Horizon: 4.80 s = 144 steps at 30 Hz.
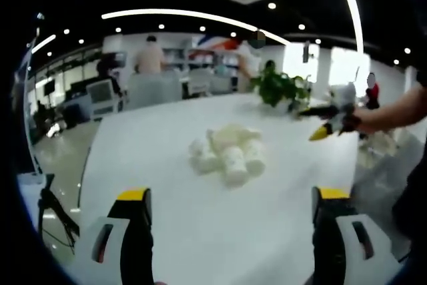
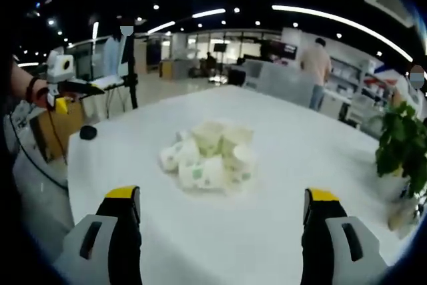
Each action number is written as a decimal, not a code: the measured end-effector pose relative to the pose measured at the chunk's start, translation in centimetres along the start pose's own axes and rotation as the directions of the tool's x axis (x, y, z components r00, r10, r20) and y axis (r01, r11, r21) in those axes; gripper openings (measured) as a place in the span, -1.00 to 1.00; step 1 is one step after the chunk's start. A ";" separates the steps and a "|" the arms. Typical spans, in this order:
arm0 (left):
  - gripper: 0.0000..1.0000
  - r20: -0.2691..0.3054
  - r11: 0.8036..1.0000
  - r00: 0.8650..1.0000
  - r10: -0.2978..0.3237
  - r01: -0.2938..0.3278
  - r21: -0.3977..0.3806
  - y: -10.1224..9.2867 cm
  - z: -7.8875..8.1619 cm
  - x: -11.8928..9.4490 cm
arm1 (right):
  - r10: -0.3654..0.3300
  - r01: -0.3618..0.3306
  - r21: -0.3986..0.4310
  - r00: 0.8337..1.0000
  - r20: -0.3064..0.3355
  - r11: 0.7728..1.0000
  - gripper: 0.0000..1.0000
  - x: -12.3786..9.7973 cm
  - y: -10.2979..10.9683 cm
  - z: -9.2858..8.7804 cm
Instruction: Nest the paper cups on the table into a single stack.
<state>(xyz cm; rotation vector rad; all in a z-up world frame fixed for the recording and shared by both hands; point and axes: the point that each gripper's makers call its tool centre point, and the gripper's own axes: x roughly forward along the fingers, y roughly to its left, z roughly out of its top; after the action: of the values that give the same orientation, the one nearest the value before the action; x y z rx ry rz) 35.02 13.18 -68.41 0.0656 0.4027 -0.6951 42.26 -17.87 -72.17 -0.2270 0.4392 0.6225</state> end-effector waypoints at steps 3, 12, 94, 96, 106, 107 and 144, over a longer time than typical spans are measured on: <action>0.98 -0.006 1.000 1.000 0.000 0.000 0.010 0.1 0.0 0.1 | 0.016 -0.016 0.008 1.000 -0.001 1.000 1.00 0.7 0.1 -0.2; 0.98 -0.009 1.000 1.000 0.009 -0.009 -0.004 0.1 -0.1 0.3 | 0.083 -0.083 0.020 0.997 -0.006 0.996 0.95 2.6 1.1 -1.0; 0.95 -0.057 0.986 0.990 0.130 -0.136 -0.101 0.1 -2.2 -2.9 | 0.449 -0.444 0.191 0.893 0.021 0.875 -0.22 9.8 6.5 -2.9; 0.95 -0.056 0.985 0.990 0.131 -0.136 -0.103 0.0 -2.2 -2.9 | 0.458 -0.454 0.202 0.889 0.027 0.868 -0.27 9.7 6.5 -2.8; 0.95 -0.058 0.984 0.990 0.131 -0.137 -0.116 -0.1 -2.5 -2.8 | 0.494 -0.493 0.226 0.868 0.057 0.840 -0.56 9.8 6.0 -2.2; 0.95 -0.057 0.984 0.990 0.133 -0.139 -0.116 0.0 -2.5 -2.9 | 0.500 -0.499 0.231 0.864 0.060 0.835 -0.61 9.8 6.0 -2.1; 0.92 -0.030 0.987 0.994 0.110 -0.112 -0.112 -1.1 -2.4 -2.7 | 0.502 -0.525 0.365 0.849 0.165 0.769 -1.00 7.3 6.1 -1.0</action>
<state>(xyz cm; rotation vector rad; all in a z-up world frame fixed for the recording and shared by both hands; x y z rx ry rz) 31.64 14.45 -69.46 -0.0119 0.4571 -0.5609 43.53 -9.64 -76.87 0.3201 0.5674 1.0605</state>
